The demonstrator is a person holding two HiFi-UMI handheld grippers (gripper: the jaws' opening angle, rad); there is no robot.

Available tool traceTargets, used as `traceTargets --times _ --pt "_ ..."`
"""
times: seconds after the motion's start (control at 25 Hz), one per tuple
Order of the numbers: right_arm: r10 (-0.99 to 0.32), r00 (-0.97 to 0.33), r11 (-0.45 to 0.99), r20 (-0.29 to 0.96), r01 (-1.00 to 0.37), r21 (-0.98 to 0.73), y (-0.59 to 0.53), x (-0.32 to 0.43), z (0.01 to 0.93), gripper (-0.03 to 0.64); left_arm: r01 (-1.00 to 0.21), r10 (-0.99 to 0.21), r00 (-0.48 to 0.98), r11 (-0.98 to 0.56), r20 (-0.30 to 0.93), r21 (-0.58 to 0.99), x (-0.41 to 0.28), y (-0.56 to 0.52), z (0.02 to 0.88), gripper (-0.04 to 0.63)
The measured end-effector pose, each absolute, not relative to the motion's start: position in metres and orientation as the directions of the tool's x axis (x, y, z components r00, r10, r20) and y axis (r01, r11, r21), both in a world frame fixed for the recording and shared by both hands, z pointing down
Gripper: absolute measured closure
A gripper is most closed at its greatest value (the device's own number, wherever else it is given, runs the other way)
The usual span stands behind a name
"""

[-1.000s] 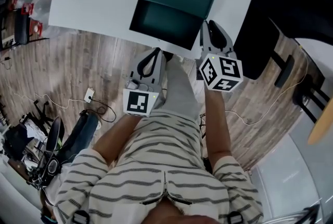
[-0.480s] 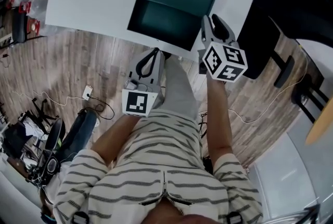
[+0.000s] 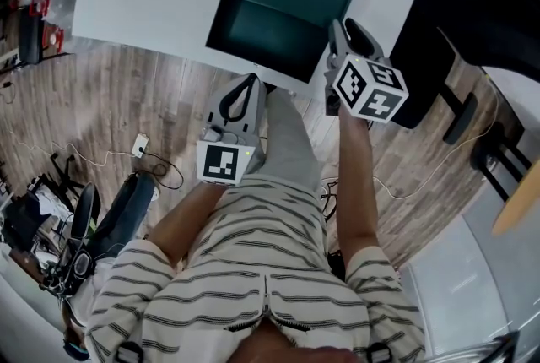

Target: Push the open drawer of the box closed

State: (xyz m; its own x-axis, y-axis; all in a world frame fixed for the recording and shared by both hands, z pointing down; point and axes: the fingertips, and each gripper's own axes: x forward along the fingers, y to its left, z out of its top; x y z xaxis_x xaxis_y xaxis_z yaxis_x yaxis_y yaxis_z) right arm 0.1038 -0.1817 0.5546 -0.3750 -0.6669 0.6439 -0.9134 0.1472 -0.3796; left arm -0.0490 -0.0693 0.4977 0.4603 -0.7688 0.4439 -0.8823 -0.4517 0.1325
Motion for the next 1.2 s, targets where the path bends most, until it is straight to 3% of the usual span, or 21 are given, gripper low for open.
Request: traceTargets --times 0.4,1.2 --pt "-0.625 -0.387 0.129 0.678 -0.908 -0.399 -0.189 0.107 0.566 0.558 -0.884 -0.766 0.453 -0.452 0.456 0.118 -0.049 -0.071 0.509 0.594" --pt "-0.561 -0.433 0.121 0.706 -0.886 -0.447 -0.191 0.108 0.566 0.537 -0.895 -0.748 0.412 -0.441 0.52 0.074 -0.062 -0.055 0.543 0.59"
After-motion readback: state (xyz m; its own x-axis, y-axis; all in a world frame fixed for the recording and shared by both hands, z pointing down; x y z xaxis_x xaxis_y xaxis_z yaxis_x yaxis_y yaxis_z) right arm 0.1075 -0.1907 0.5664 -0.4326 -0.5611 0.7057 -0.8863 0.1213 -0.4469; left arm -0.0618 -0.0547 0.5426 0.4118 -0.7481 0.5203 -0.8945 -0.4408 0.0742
